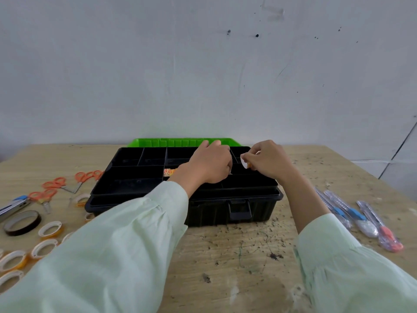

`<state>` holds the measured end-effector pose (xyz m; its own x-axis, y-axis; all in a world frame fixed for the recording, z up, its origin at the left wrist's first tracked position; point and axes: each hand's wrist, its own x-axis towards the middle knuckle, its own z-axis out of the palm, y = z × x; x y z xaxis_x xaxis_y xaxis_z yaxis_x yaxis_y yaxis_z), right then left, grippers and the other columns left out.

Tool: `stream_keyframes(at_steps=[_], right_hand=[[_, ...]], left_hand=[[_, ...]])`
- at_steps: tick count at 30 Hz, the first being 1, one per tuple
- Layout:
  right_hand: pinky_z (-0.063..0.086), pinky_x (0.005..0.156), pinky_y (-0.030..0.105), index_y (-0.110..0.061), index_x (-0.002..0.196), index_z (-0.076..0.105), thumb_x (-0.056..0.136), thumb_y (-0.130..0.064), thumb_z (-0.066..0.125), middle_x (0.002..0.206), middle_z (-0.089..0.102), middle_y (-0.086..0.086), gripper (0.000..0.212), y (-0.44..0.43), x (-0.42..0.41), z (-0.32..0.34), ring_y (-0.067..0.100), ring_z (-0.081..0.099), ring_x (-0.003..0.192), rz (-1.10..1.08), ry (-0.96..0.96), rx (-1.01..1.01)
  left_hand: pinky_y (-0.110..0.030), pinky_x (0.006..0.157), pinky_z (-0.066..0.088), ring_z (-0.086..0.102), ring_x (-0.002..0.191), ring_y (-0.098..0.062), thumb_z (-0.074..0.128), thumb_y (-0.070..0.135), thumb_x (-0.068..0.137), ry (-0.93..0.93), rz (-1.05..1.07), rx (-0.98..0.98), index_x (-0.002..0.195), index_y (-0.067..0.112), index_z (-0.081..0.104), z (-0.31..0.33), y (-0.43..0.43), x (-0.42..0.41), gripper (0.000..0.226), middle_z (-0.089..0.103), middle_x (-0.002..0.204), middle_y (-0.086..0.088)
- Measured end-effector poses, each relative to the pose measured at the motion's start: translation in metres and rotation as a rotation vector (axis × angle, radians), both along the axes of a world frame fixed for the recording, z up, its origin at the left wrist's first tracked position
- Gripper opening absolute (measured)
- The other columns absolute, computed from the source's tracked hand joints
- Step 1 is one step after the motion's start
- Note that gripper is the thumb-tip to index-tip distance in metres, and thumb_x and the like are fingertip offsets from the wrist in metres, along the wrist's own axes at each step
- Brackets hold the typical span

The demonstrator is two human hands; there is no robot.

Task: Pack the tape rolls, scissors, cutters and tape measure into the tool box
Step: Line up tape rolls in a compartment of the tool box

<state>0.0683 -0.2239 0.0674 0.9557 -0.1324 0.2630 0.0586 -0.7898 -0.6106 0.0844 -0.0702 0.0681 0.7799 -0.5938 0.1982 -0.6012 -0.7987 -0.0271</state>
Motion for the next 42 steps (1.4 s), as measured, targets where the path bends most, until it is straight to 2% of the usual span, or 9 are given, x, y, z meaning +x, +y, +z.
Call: stream_keyframes(at_steps=[8,16,21,24,27,29,33,38,42], right_hand=[[0.042,0.058,0.021,0.004,0.078,0.07,0.088,-0.022,0.063,0.082,0.072,0.014,0.028,-0.006,-0.003,-0.004,0.008,0.061,0.068,0.03,-0.005,0.077],[0.048,0.066,0.028,0.001,0.076,0.071,0.088,-0.024,0.063,0.081,0.072,0.013,0.029,-0.006,-0.006,-0.002,0.023,0.067,0.077,0.071,0.037,0.051],[0.031,0.052,0.029,0.007,0.073,0.061,0.089,-0.021,0.055,0.067,0.052,0.011,0.032,0.007,-0.009,0.002,0.021,0.046,0.064,0.117,0.173,-0.129],[0.03,0.057,0.03,-0.011,0.06,0.045,0.087,-0.023,0.045,0.056,0.04,0.003,0.031,0.015,-0.005,0.001,0.021,0.039,0.055,0.103,0.235,-0.154],[0.026,0.063,0.038,-0.015,0.056,0.039,0.07,-0.028,0.037,0.056,0.038,0.002,0.019,0.021,-0.002,-0.001,0.021,0.034,0.055,0.114,0.267,-0.056],[0.028,0.061,0.04,-0.014,0.053,0.038,0.059,-0.027,0.036,0.06,0.049,0.005,0.014,0.023,-0.002,-0.001,0.026,0.038,0.057,0.118,0.275,0.06],[0.049,0.087,0.046,-0.006,0.073,0.059,0.081,-0.02,0.038,0.077,0.074,0.014,0.027,0.021,-0.001,0.003,0.036,0.066,0.089,0.056,0.205,0.281],[0.054,0.077,0.036,0.0,0.092,0.056,0.092,-0.015,0.035,0.084,0.072,0.024,0.026,0.022,-0.001,0.008,0.03,0.068,0.067,0.072,0.21,0.416],[0.053,0.082,0.037,-0.004,0.088,0.054,0.091,-0.015,0.035,0.089,0.072,0.024,0.022,0.024,-0.005,0.008,0.035,0.072,0.077,0.056,0.222,0.445]], left_hand=[[-0.035,0.097,0.028,0.035,0.116,-0.021,0.036,0.025,0.096,0.074,-0.053,0.231,0.118,0.03,0.063,0.009,-0.004,0.006,0.035,0.047,0.118,0.001],[-0.039,0.097,0.035,0.034,0.115,-0.023,0.041,0.03,0.095,0.222,-0.04,0.206,0.106,0.029,0.068,0.014,-0.001,0.018,0.028,0.038,0.104,0.003],[-0.04,0.094,0.039,0.035,0.118,-0.026,0.041,0.033,0.094,0.305,0.018,0.189,0.097,0.023,0.061,0.012,-0.004,0.022,0.022,0.033,0.102,0.001],[-0.036,0.088,0.038,0.037,0.114,-0.024,0.044,0.032,0.095,0.306,0.022,0.147,0.081,0.022,0.052,0.012,-0.005,0.021,0.019,0.035,0.102,-0.001],[-0.038,0.092,0.038,0.034,0.113,-0.022,0.04,0.035,0.097,0.306,0.004,0.177,0.073,0.02,0.052,0.011,-0.003,0.021,0.031,0.039,0.105,-0.002],[-0.041,0.098,0.036,0.031,0.113,-0.021,0.037,0.036,0.098,0.307,-0.013,0.192,0.086,0.015,0.062,0.01,-0.001,0.019,0.034,0.042,0.109,-0.004],[-0.041,0.102,0.034,0.032,0.115,-0.022,0.04,0.032,0.097,0.271,-0.06,0.113,0.112,0.021,0.067,0.007,0.003,0.017,0.033,0.044,0.112,-0.005],[-0.037,0.096,0.038,0.045,0.105,-0.019,0.051,0.025,0.094,0.27,-0.12,-0.095,0.098,0.01,0.071,0.0,0.008,0.018,0.026,0.054,0.111,-0.003],[-0.036,0.083,0.047,0.059,0.09,-0.019,0.052,0.016,0.087,0.301,-0.102,-0.259,0.092,0.012,0.071,-0.002,0.015,0.017,0.02,0.065,0.097,-0.002]])
